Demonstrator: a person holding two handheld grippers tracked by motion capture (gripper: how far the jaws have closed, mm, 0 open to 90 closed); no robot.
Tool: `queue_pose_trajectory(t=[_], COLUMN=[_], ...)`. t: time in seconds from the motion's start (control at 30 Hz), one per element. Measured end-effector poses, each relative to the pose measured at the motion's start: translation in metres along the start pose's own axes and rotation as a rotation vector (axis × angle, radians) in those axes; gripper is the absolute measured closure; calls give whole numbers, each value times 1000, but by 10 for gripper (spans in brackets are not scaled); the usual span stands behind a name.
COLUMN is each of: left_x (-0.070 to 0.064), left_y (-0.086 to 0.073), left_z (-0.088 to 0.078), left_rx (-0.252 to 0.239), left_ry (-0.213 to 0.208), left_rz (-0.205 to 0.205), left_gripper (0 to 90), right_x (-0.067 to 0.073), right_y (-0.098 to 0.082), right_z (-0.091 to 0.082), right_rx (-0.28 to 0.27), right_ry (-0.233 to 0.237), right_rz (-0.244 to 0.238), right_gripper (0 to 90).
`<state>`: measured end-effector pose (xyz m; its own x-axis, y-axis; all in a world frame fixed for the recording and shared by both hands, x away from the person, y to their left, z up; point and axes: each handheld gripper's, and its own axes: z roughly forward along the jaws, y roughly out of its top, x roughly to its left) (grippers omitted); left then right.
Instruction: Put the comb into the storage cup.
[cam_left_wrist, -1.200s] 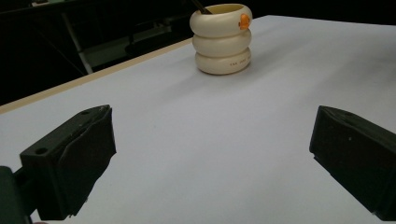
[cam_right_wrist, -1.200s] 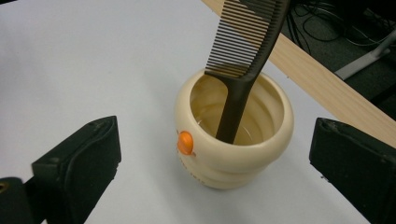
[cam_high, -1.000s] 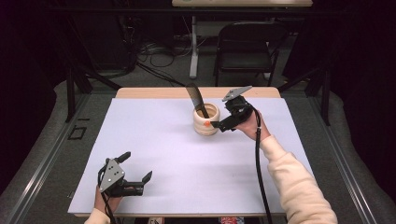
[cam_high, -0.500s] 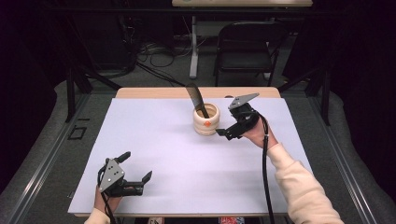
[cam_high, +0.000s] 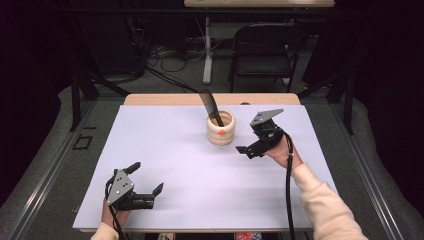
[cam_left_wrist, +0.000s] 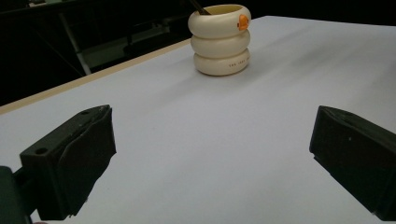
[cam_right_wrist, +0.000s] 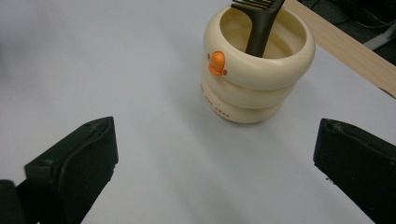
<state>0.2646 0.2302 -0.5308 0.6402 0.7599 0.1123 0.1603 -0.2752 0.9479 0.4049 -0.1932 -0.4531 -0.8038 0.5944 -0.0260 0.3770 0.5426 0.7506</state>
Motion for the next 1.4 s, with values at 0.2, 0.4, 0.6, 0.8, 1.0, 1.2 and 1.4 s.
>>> queue_pose_trajectory(t=[0.2,0.4,0.6,0.8,1.0,1.2,1.4], left_x=[1,0,0,0,0,0,0], left_y=[0,0,0,0,0,0,-1], left_z=[0,0,0,0,0,0,0], left_rx=[1,2,4,3,4,6,7], left_ry=[-2,-1,-1,-1,-2,-3,-2], left_rz=[-3,-1,-3,-1,-2,-1,-1], left_gripper=[4,4,4,4,4,4,4], right_x=[6,12,18,29,39,43,48], right_y=[-11,-25,-38,-56,-69,-82,-94], right_z=[-7,-10,-12,-16,-18,-21,-26], right_rx=[-10,-7,-7,-15,-23,-23,-41], right_ry=[3,4,2,-3,-12,-14,-25], right_rz=[3,15,18,19,18,30,30], right_gripper=[0,0,0,0,0,0,0])
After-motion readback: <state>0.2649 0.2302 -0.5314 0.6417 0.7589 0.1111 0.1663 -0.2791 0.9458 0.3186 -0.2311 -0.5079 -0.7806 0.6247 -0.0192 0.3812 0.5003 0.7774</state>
